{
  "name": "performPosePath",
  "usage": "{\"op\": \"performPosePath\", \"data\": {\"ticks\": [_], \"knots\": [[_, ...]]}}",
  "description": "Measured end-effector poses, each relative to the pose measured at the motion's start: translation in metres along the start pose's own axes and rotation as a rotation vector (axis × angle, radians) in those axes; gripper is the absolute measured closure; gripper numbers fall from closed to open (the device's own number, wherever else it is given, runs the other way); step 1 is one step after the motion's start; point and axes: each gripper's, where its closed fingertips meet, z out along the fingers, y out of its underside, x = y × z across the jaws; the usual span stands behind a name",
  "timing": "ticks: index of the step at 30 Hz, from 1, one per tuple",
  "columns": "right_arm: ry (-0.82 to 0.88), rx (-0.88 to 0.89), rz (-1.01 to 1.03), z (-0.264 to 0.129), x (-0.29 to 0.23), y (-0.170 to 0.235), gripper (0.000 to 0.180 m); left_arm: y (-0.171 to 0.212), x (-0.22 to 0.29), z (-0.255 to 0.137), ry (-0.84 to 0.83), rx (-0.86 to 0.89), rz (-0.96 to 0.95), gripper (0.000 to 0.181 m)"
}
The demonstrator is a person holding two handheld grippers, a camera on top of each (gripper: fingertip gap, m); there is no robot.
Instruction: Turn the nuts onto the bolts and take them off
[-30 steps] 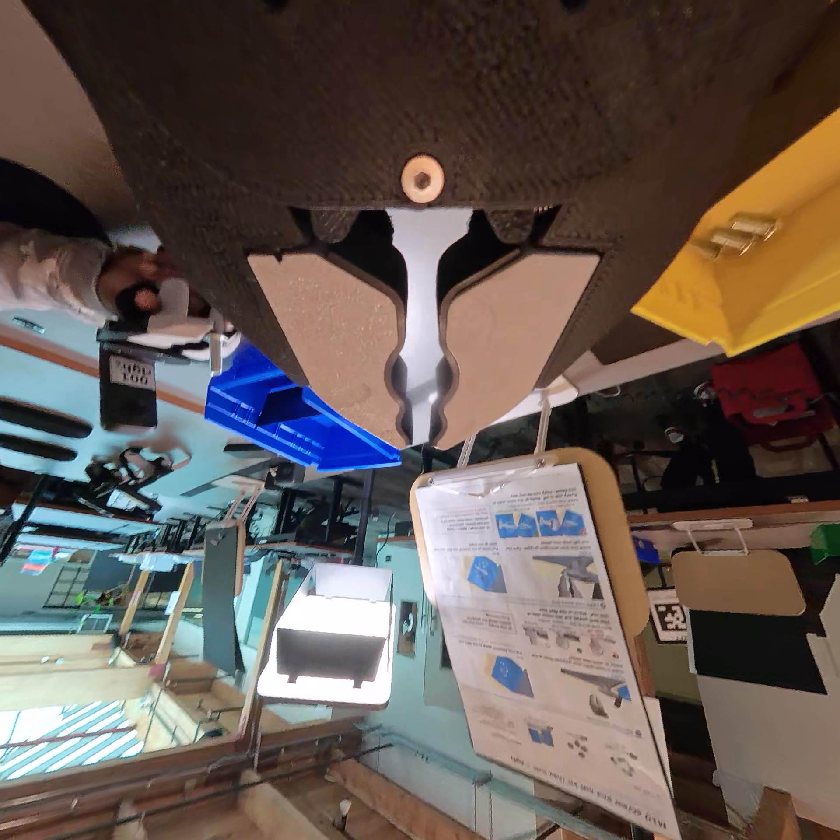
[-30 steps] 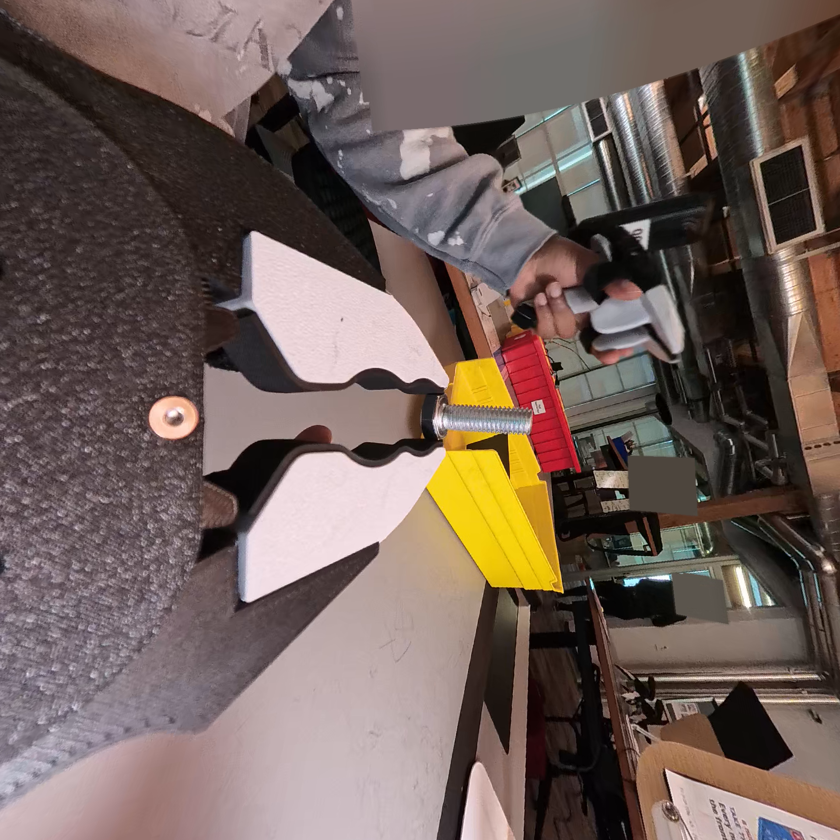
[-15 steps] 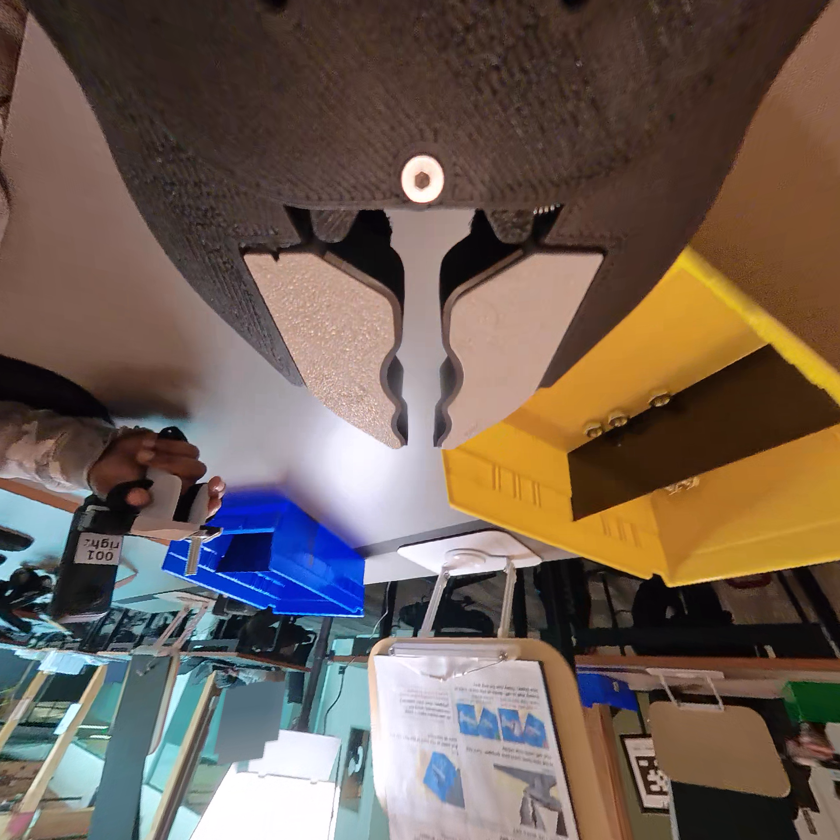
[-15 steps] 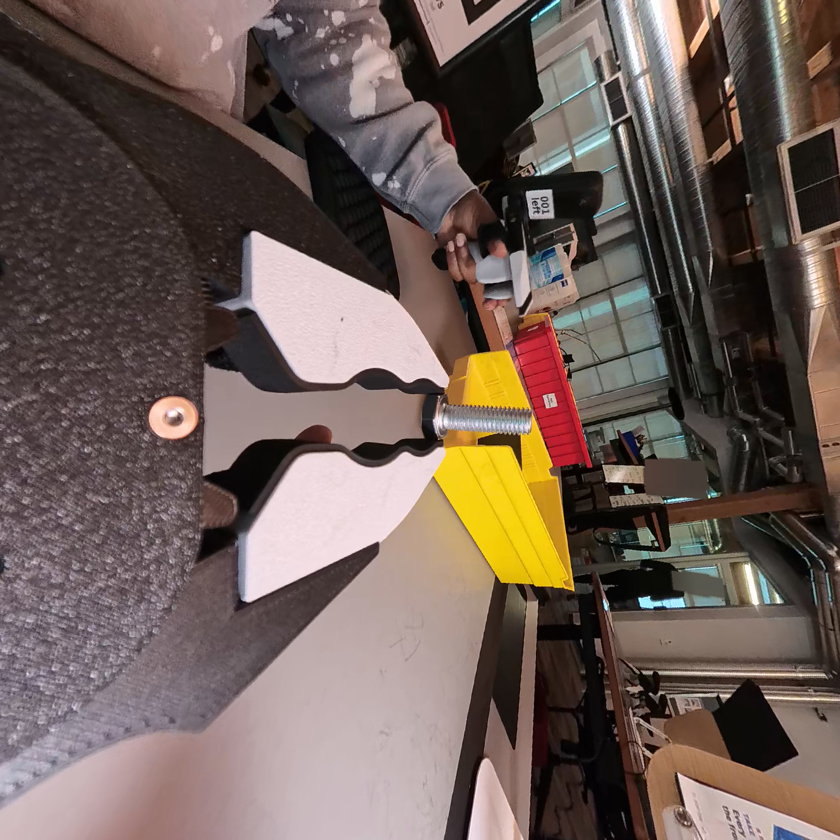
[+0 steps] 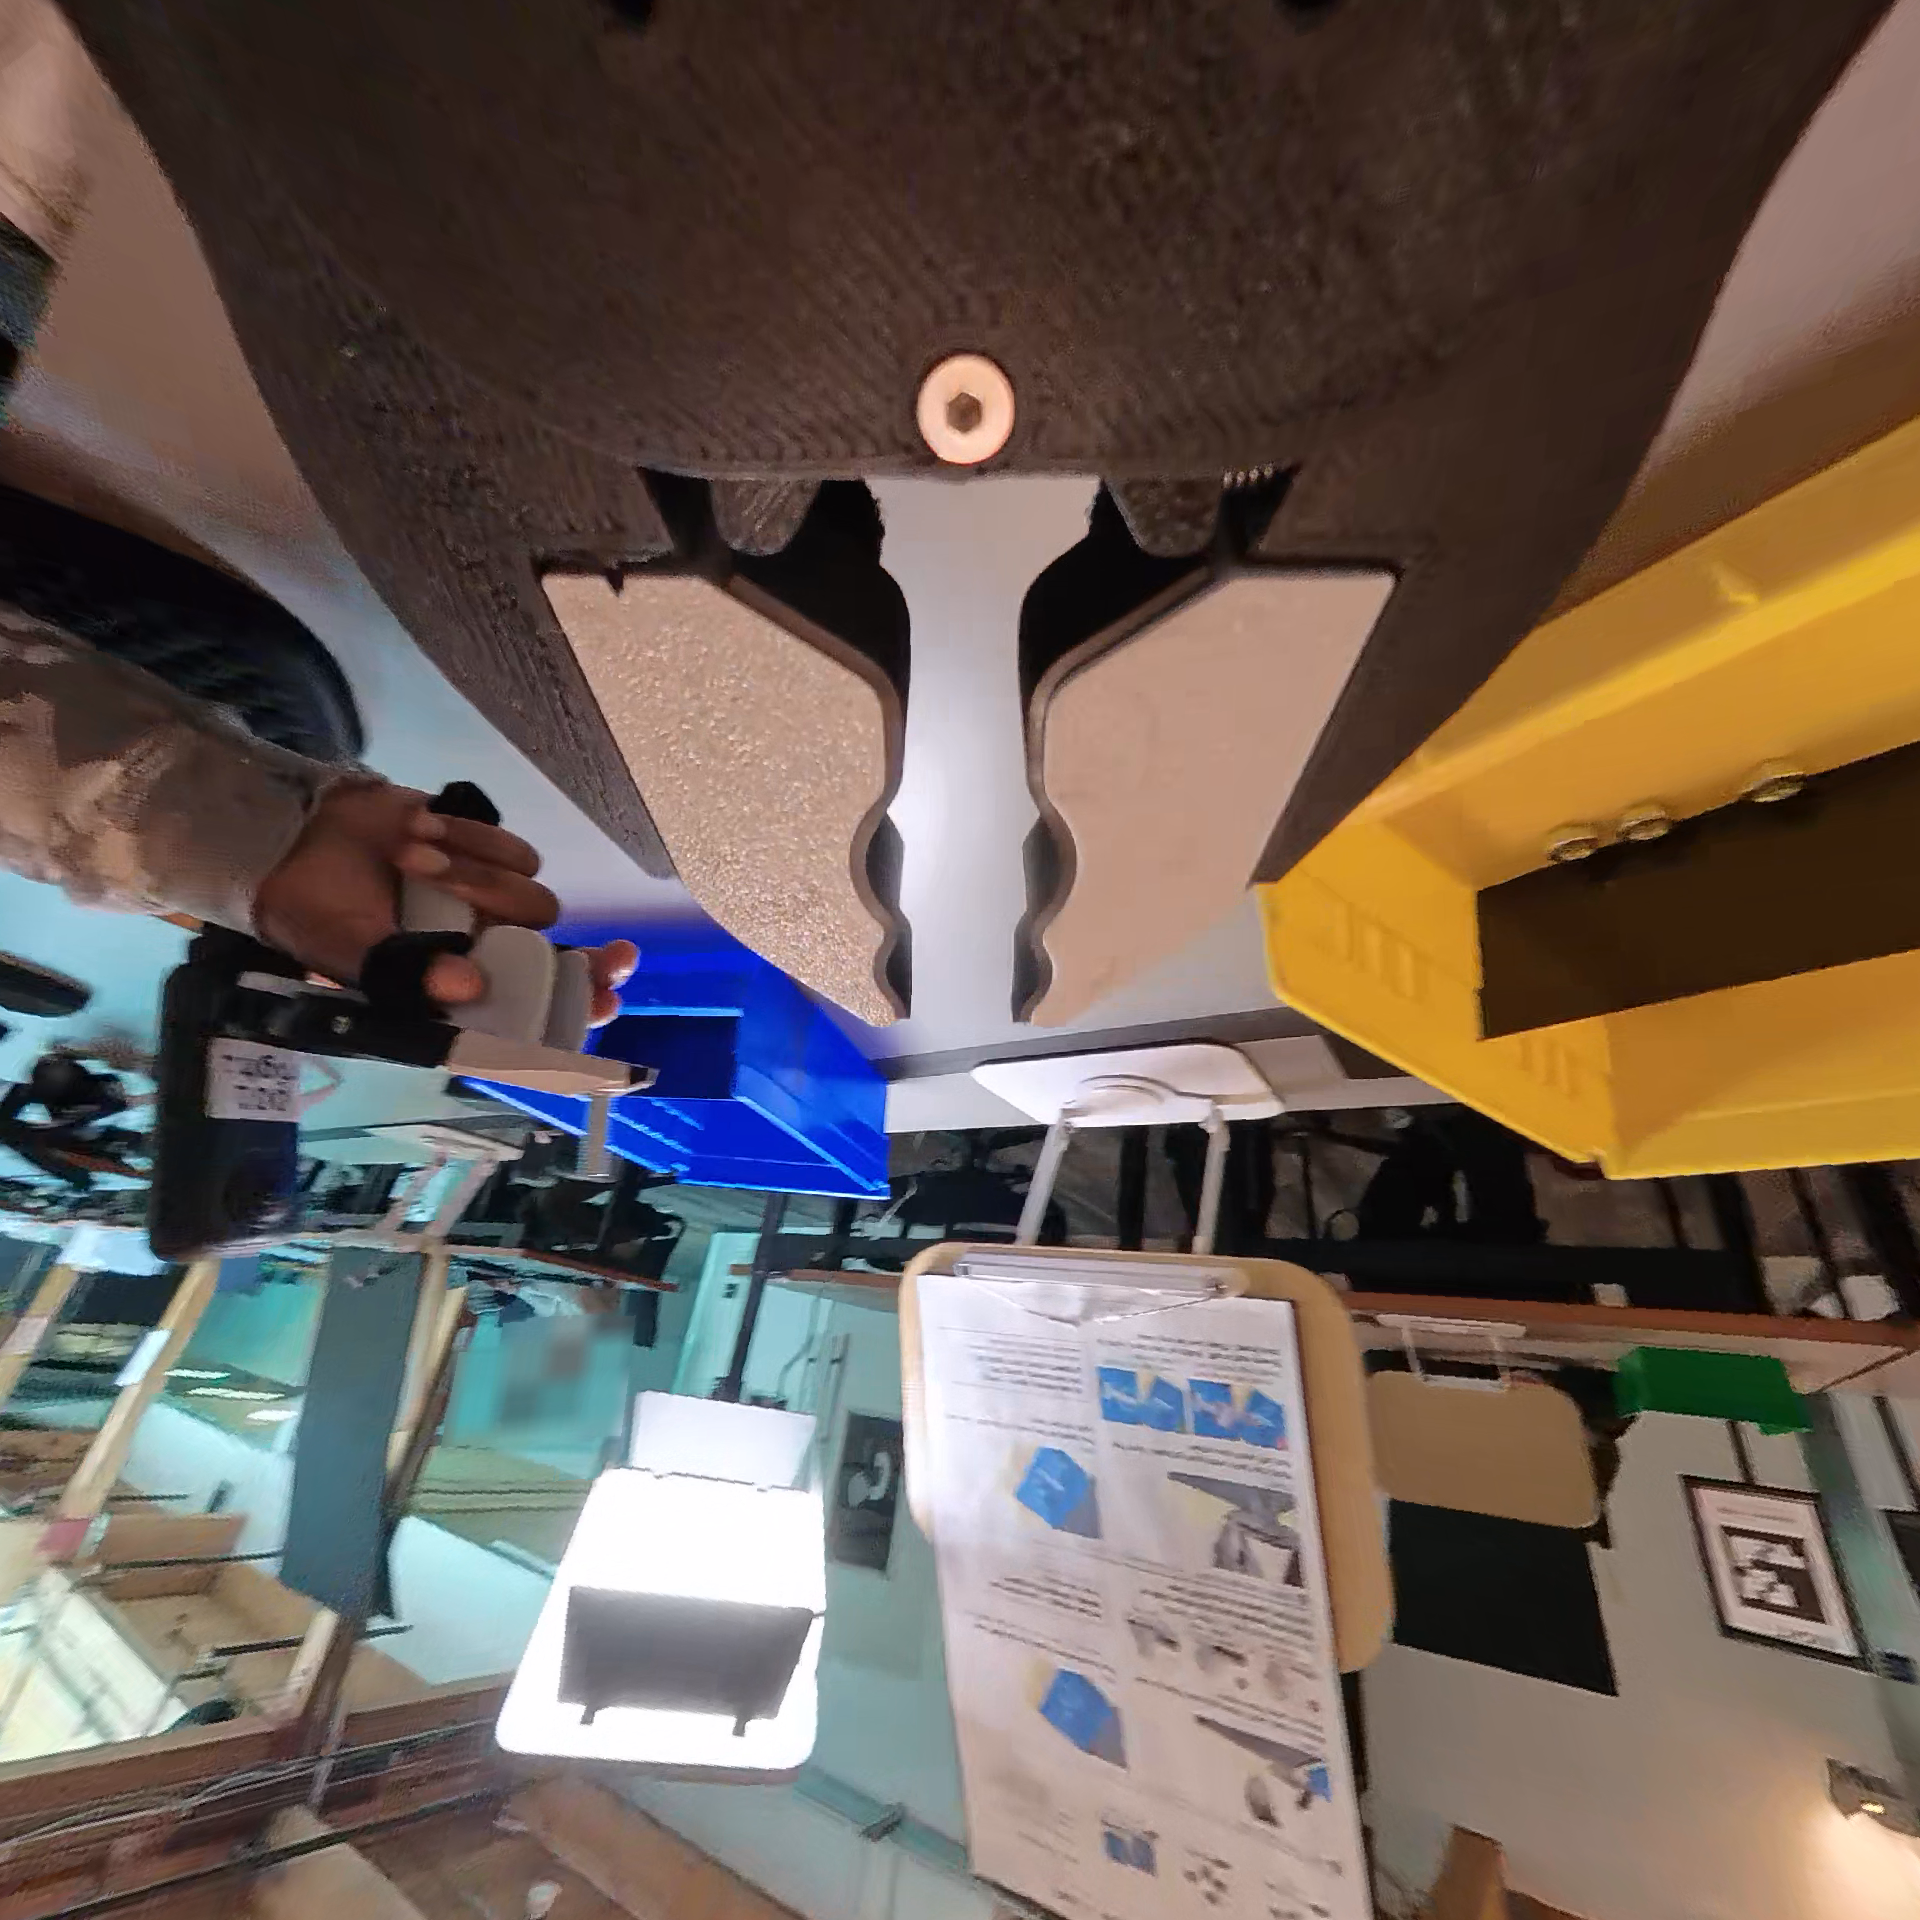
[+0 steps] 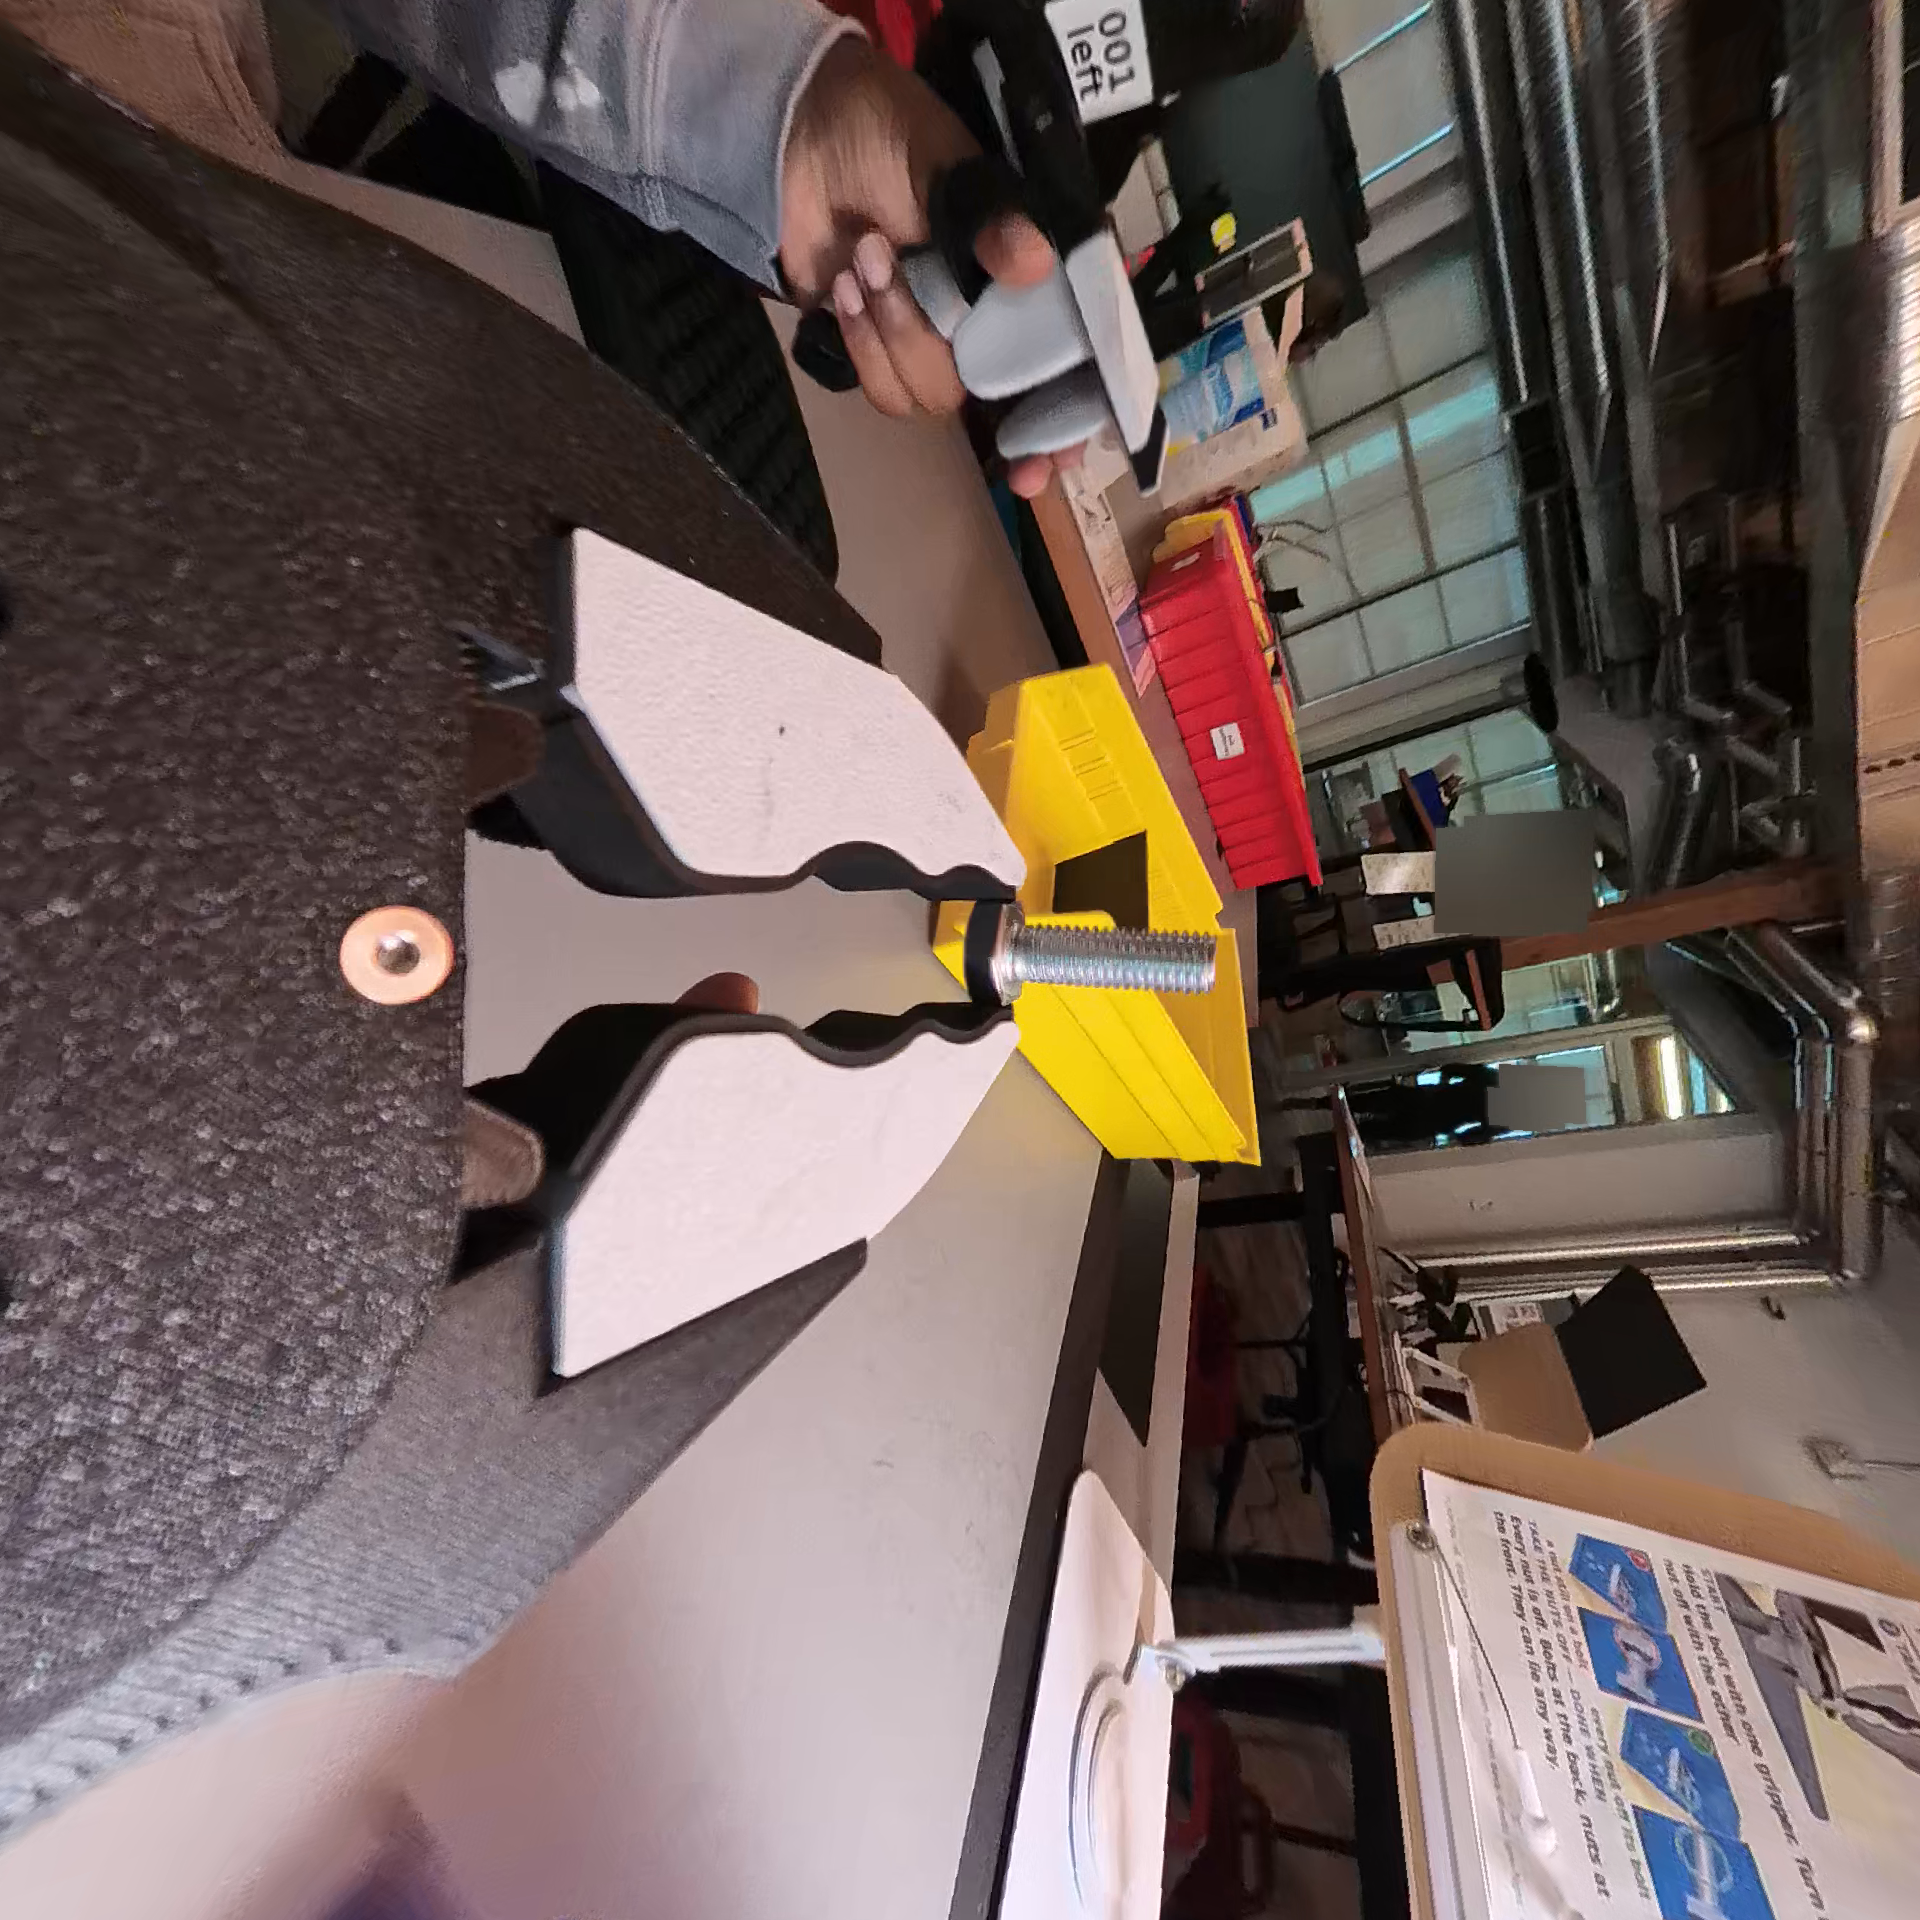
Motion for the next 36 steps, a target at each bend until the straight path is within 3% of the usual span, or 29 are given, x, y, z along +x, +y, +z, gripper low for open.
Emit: {"op": "performPosePath", "data": {"ticks": [6, 12, 17, 20, 24, 29, 36], "knots": [[0.002, -0.049, -0.050, 0.004, -0.052, 0.010, 0.161, 0.016, 0.016, -0.030, 0.081, -0.021, 0.014, 0.159], [-0.058, -0.071, -0.065, 0.008, -0.094, 0.023, 0.161, -0.015, -0.001, -0.081, 0.010, 0.065, -0.014, 0.159], [-0.134, -0.070, -0.030, 0.004, -0.100, 0.031, 0.161, -0.019, -0.034, -0.172, -0.239, 0.062, -0.029, 0.159], [-0.186, -0.060, -0.013, 0.000, -0.101, 0.037, 0.161, 0.007, -0.065, -0.249, -0.454, -0.003, -0.043, 0.159], [-0.218, -0.037, -0.032, -0.012, -0.095, 0.036, 0.161, 0.105, -0.114, -0.349, -0.674, -0.299, 0.003, 0.155], [-0.176, -0.059, -0.060, -0.018, -0.072, 0.028, 0.161, 0.304, -0.151, -0.433, -0.691, -0.529, -0.281, 0.151], [-0.049, -0.186, -0.148, 0.023, -0.056, 0.028, 0.161, 0.561, -0.188, -0.485, -0.771, -0.804, -0.407, 0.147]]}}
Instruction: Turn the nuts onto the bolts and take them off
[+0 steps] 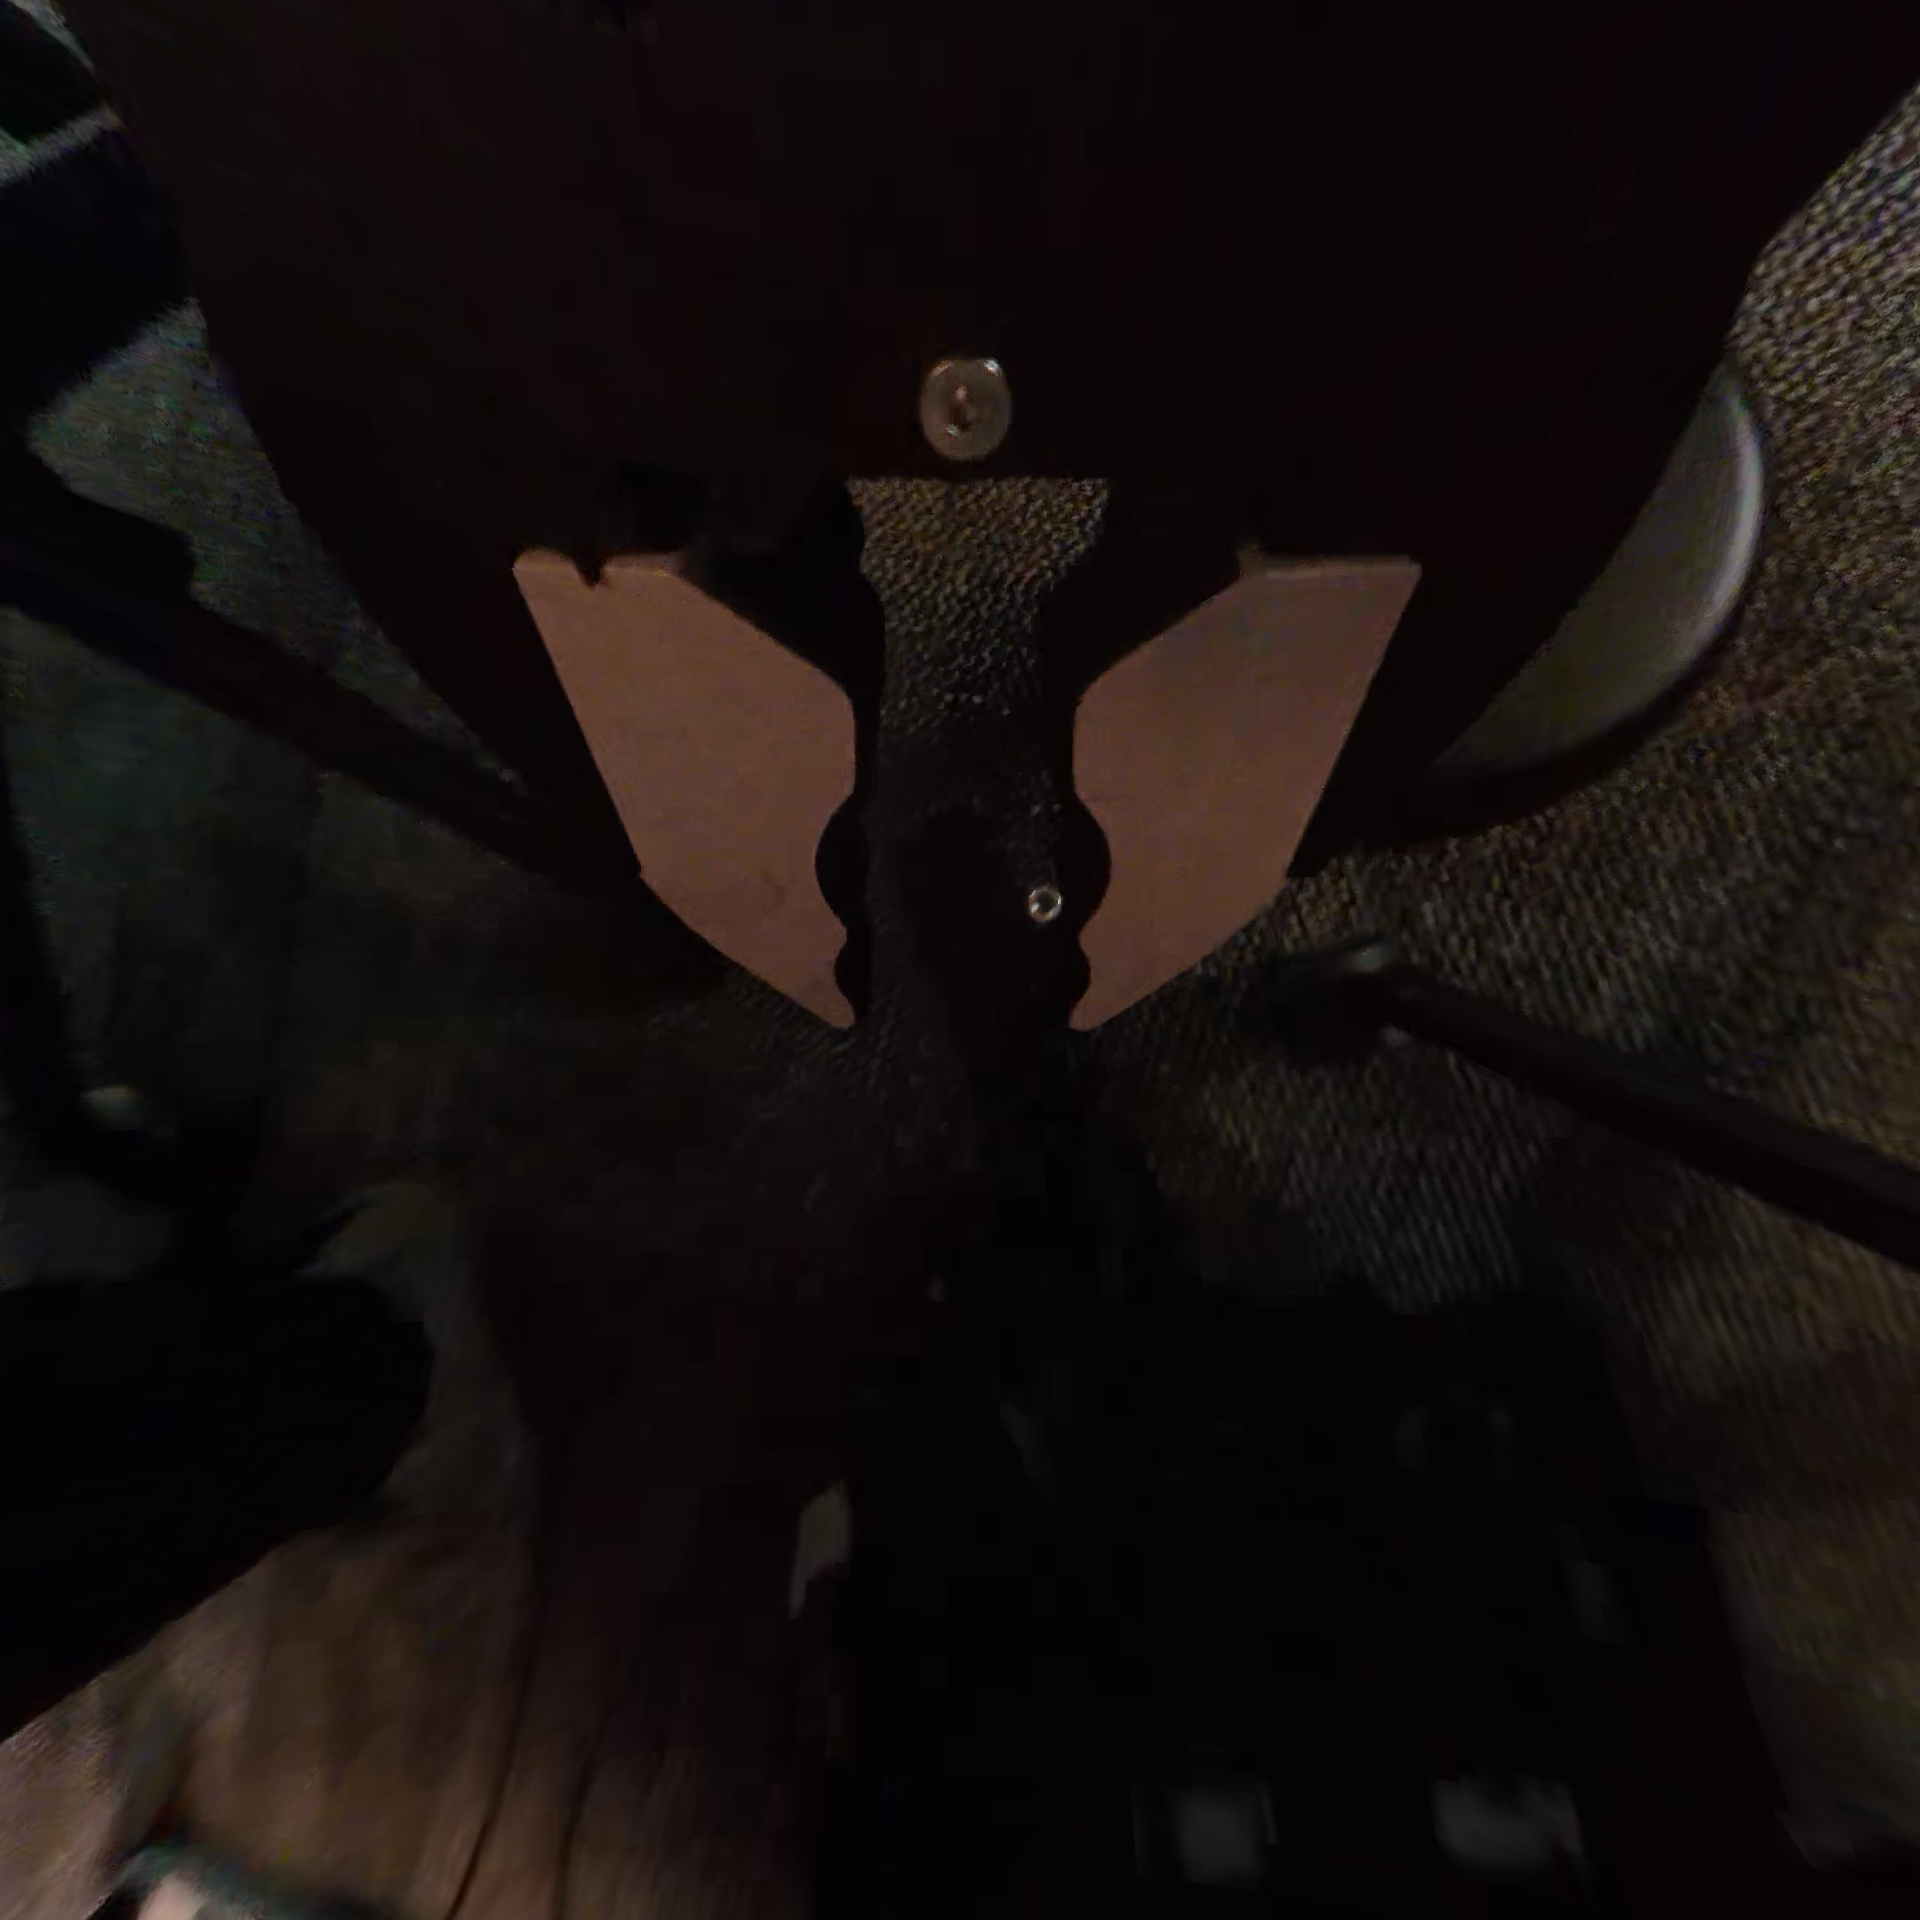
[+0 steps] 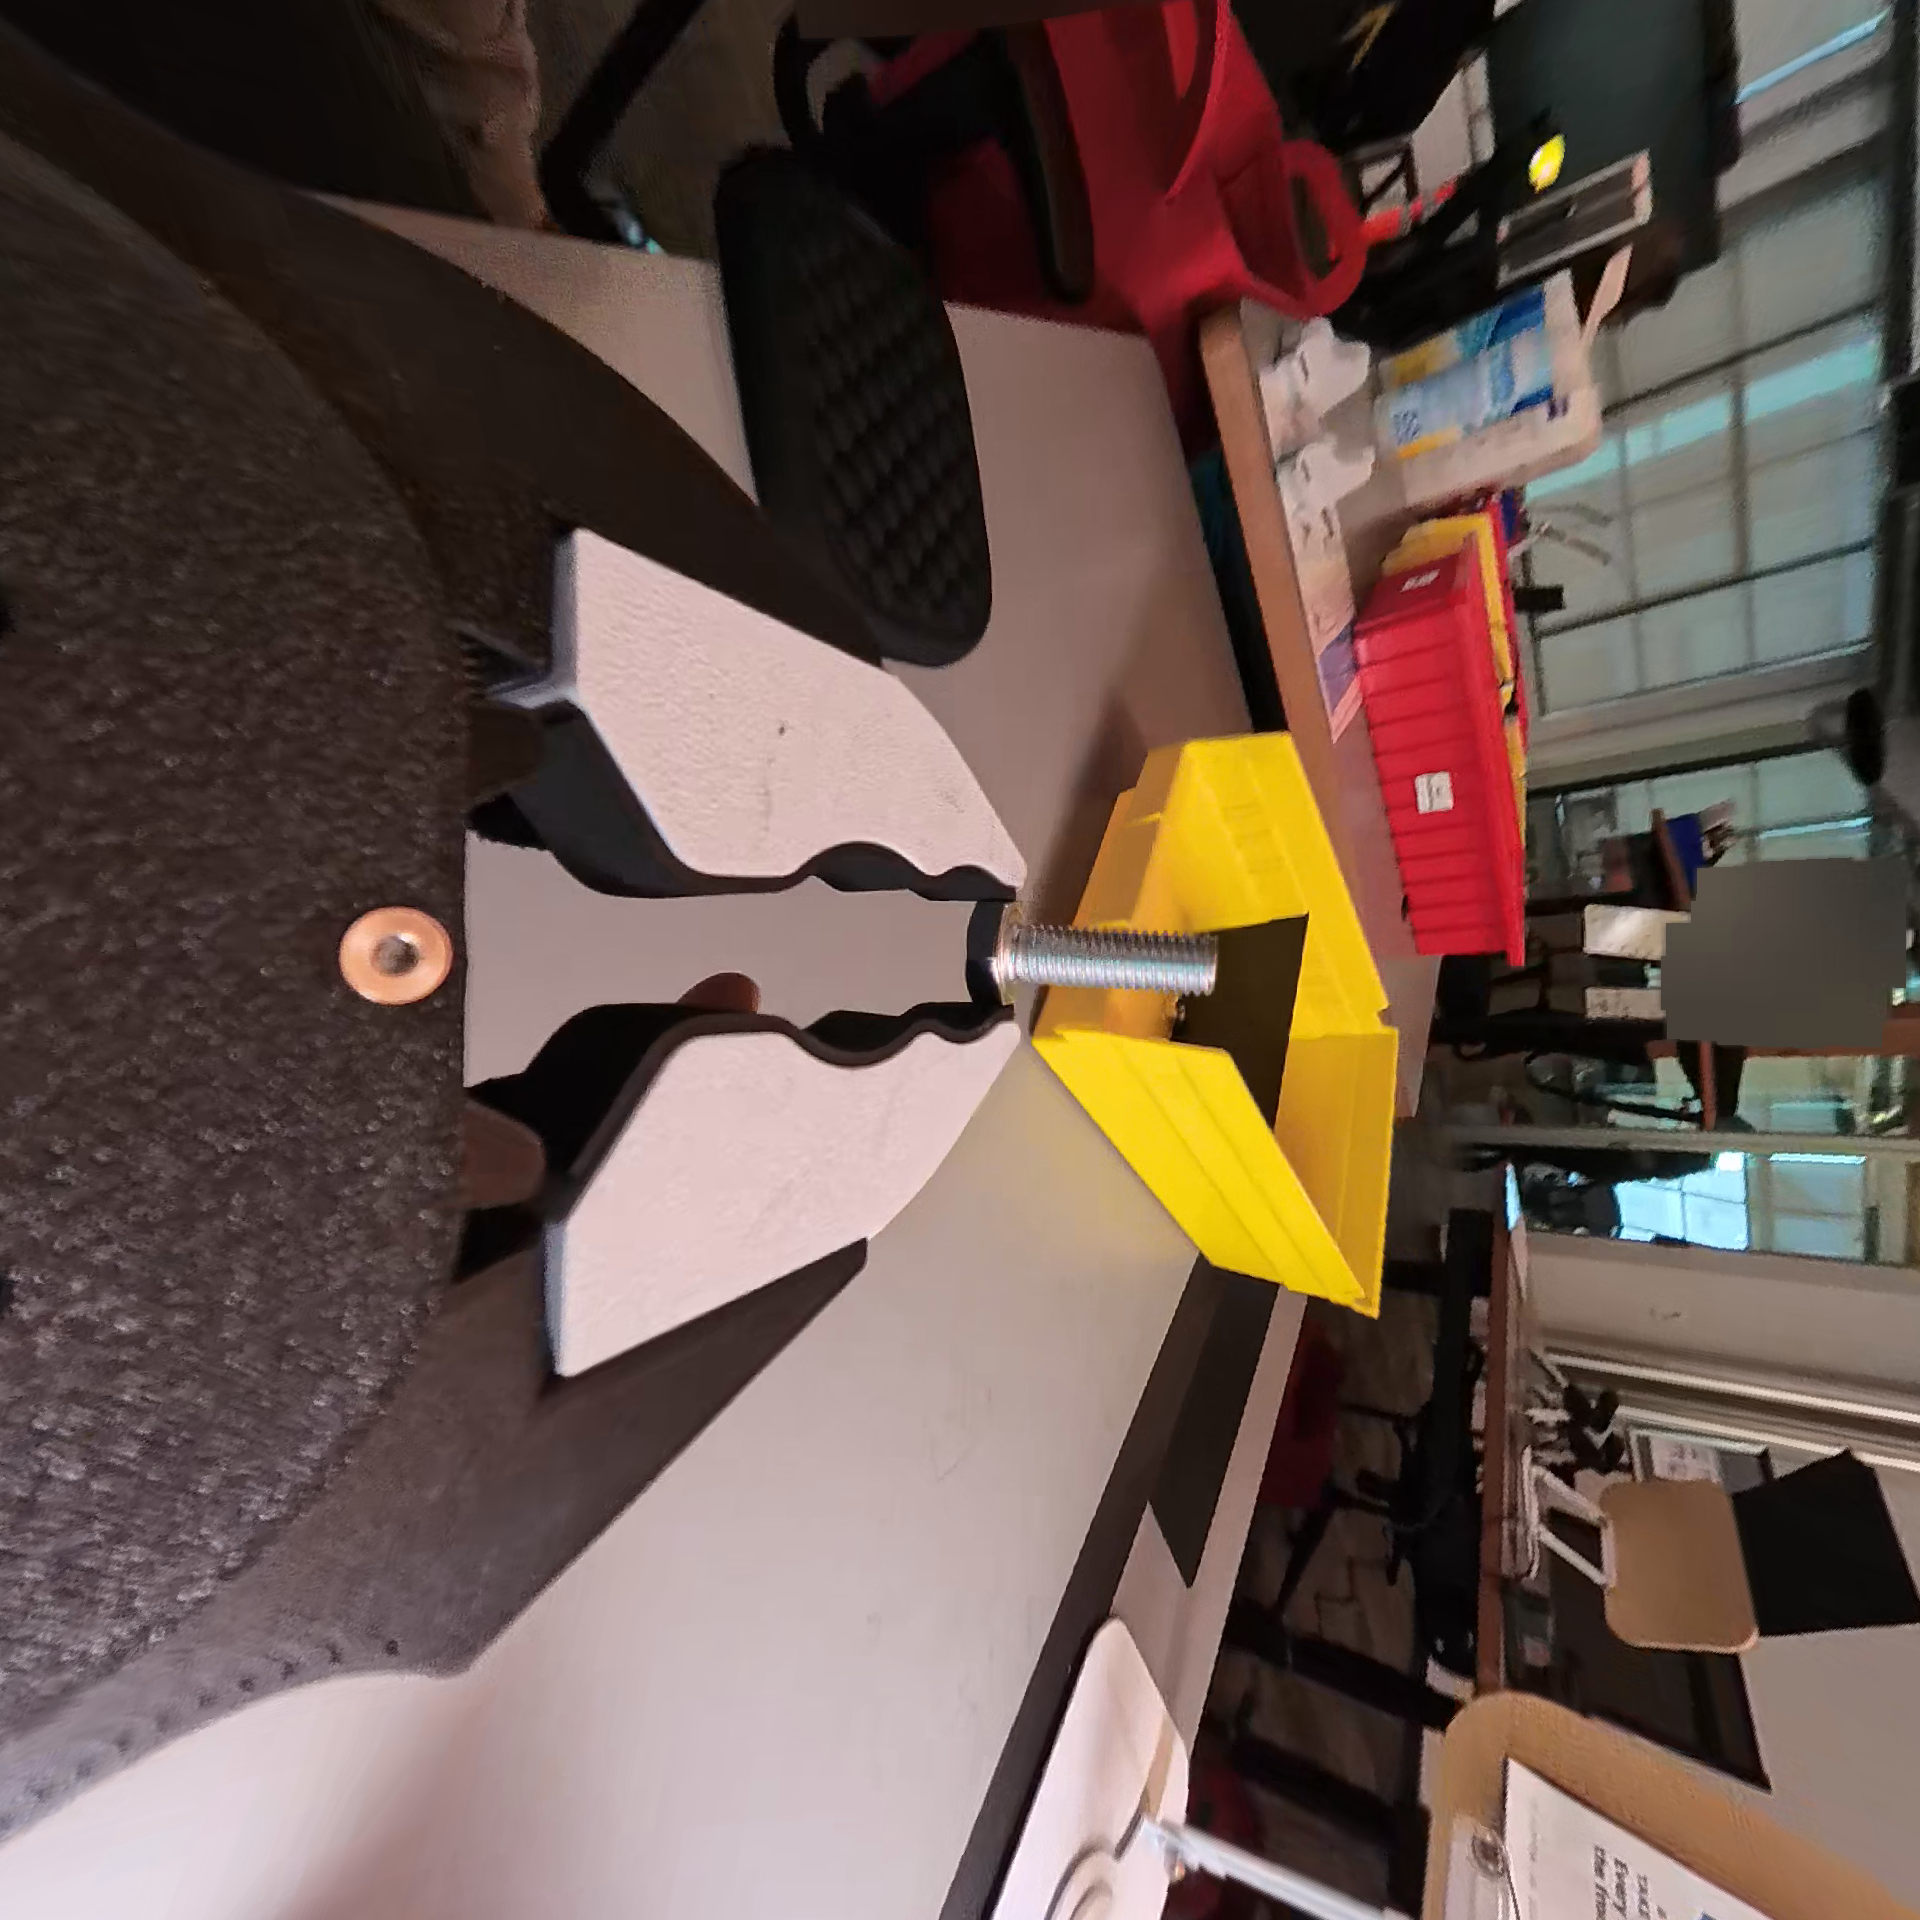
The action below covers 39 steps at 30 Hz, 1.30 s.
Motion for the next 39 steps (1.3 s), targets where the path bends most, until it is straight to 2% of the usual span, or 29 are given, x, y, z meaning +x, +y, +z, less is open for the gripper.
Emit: {"op": "performPosePath", "data": {"ticks": [3, 7, 14, 17, 21, 30, 39], "knots": [[0.065, -0.001, 0.010, 0.024, 0.006, -0.010, 0.161, 0.061, -0.017, 0.066, -0.033, -0.113, -0.019, 0.144], [0.166, 0.004, 0.010, 0.051, 0.015, -0.024, 0.161, 0.127, -0.030, 0.124, -0.057, -0.229, -0.064, 0.143], [0.129, -0.100, 0.006, 0.109, -0.002, -0.011, 0.161, 0.163, -0.035, 0.180, -0.082, -0.266, -0.173, 0.146], [0.088, -0.129, 0.016, 0.127, -0.014, 0.000, 0.161, 0.176, -0.032, 0.192, -0.098, -0.296, -0.196, 0.146], [0.067, -0.161, 0.013, 0.129, -0.023, 0.012, 0.161, 0.191, -0.027, 0.199, -0.136, -0.352, -0.200, 0.154], [0.110, -0.160, 0.054, 0.104, -0.017, 0.024, 0.161, 0.180, -0.038, 0.208, -0.192, -0.378, -0.282, 0.165], [0.100, -0.185, 0.095, 0.108, -0.014, 0.043, 0.161, 0.181, -0.041, 0.208, -0.248, -0.385, -0.209, 0.166]]}}
